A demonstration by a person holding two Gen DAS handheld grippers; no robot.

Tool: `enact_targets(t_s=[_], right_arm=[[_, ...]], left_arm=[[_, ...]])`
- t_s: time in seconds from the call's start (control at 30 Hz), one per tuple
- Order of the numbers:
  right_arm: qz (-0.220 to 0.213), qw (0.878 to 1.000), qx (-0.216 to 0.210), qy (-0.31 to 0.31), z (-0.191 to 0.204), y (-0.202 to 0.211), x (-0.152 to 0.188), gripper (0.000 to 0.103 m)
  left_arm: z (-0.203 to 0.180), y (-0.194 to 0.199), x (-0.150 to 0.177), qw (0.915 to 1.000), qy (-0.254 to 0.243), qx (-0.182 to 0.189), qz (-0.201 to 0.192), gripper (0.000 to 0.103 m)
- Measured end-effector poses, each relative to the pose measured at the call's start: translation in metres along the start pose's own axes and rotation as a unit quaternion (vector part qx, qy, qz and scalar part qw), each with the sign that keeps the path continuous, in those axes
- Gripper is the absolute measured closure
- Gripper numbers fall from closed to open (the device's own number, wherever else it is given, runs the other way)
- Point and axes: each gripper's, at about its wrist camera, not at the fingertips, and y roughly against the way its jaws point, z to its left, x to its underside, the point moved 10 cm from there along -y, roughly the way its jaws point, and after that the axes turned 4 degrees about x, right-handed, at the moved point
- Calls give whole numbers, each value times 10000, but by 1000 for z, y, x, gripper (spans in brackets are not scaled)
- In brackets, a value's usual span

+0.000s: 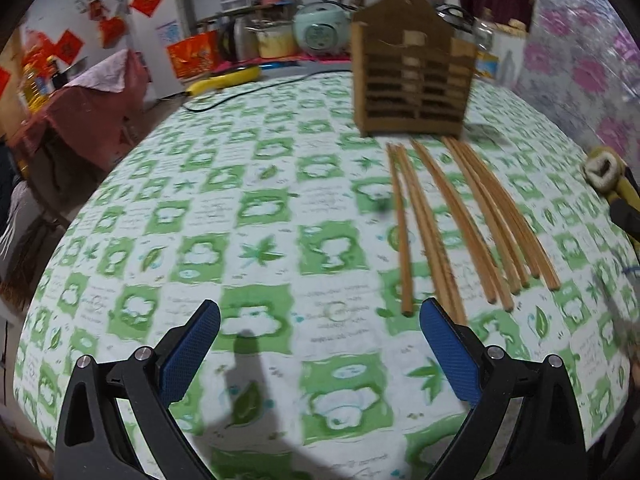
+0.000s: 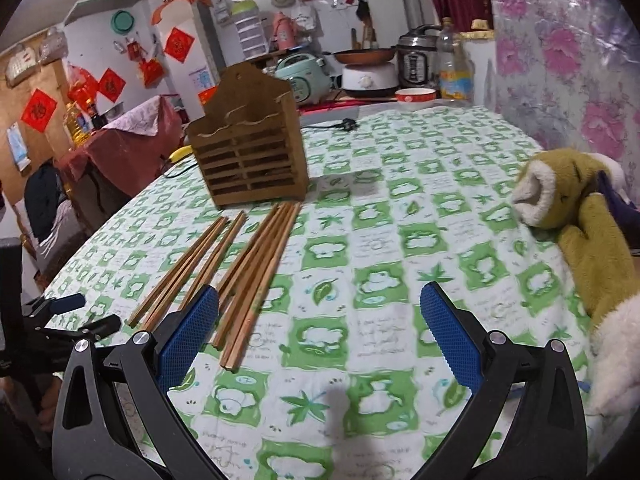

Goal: Organize utensils
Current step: 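Close the left tool on a bamboo chopstick while the right tool grasps another chopstick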

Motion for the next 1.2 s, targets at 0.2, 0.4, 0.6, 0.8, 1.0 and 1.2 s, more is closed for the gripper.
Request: enact_targets(t_s=[0.2, 0.4, 0.6, 0.8, 1.0, 1.2], right_arm=[[61, 9999, -53, 109, 6, -5, 4, 6], [13, 9999, -58, 99, 5, -2, 5, 6], [70, 9999, -98, 102, 6, -3, 6, 6], [4, 9992, -101, 398, 15, 0, 5, 10], [443, 9907, -347, 1236, 37, 3, 32, 41], [799, 9783, -318, 1887, 58, -8, 50, 48]], left_arm=[[-18, -16, 5, 9981, -400, 32, 459, 6], [-11, -23, -5, 9979, -452, -3, 454, 26], [-20, -24, -9, 9977, -481, 273, 391, 68], [-35, -19, -7, 9964, -637, 452, 321, 97], [-1, -7, -2, 9986, 17, 498, 183, 97], [-7, -6, -1, 9991, -190, 348, 154, 97]])
